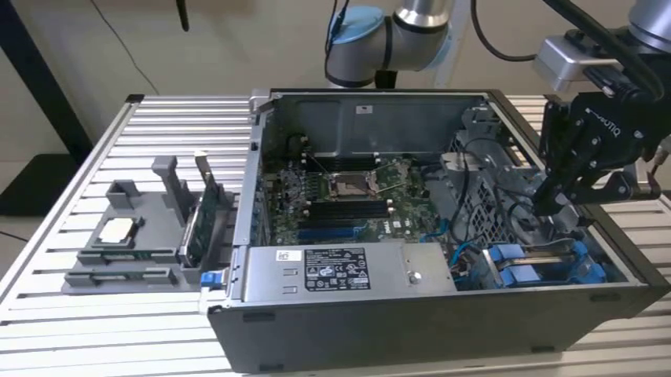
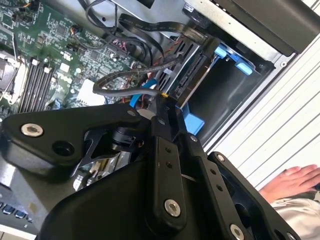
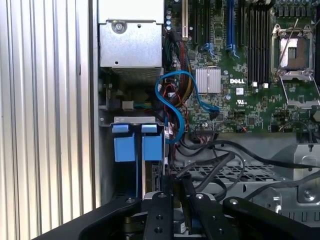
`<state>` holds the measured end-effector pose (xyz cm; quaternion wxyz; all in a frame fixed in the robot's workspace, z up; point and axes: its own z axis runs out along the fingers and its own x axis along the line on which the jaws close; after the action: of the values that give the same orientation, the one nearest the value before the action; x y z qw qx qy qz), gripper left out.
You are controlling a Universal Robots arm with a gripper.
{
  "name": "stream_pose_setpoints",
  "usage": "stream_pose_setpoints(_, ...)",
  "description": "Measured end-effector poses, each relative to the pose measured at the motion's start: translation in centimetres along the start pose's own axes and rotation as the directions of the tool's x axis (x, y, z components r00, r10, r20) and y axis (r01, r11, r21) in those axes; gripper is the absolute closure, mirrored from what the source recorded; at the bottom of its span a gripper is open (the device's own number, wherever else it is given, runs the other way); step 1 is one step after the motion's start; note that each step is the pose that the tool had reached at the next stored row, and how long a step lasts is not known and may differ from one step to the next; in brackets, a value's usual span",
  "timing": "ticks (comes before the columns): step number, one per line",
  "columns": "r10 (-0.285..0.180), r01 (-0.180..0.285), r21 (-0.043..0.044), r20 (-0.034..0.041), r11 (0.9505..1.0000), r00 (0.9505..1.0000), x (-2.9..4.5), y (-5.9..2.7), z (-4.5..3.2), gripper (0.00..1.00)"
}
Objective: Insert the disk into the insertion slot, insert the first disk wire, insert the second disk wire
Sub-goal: 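Insert the first disk wire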
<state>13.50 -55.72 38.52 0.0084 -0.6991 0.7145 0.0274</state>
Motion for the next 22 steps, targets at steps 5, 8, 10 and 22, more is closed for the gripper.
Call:
stream_pose_setpoints(5, 0.000, 0.000, 0.0000, 0.0000, 1.0000, 1.0000, 0.06, -0.19, 0.28, 0.81)
stream_pose_setpoints(8, 0.000, 0.000, 0.0000, -0.0001, 1.0000, 1.0000, 0.09, -0.29, 0.46, 0.81)
stream_pose_setpoints(10, 0.000, 0.000, 0.0000, -0.0001, 1.0000, 1.0000, 0.10, -0.36, 0.58, 0.81)
stream_pose_setpoints(22, 0.000, 0.000, 0.0000, -0.0001, 1.0000, 1.0000, 0.14, -0.62, 1.29, 0.81)
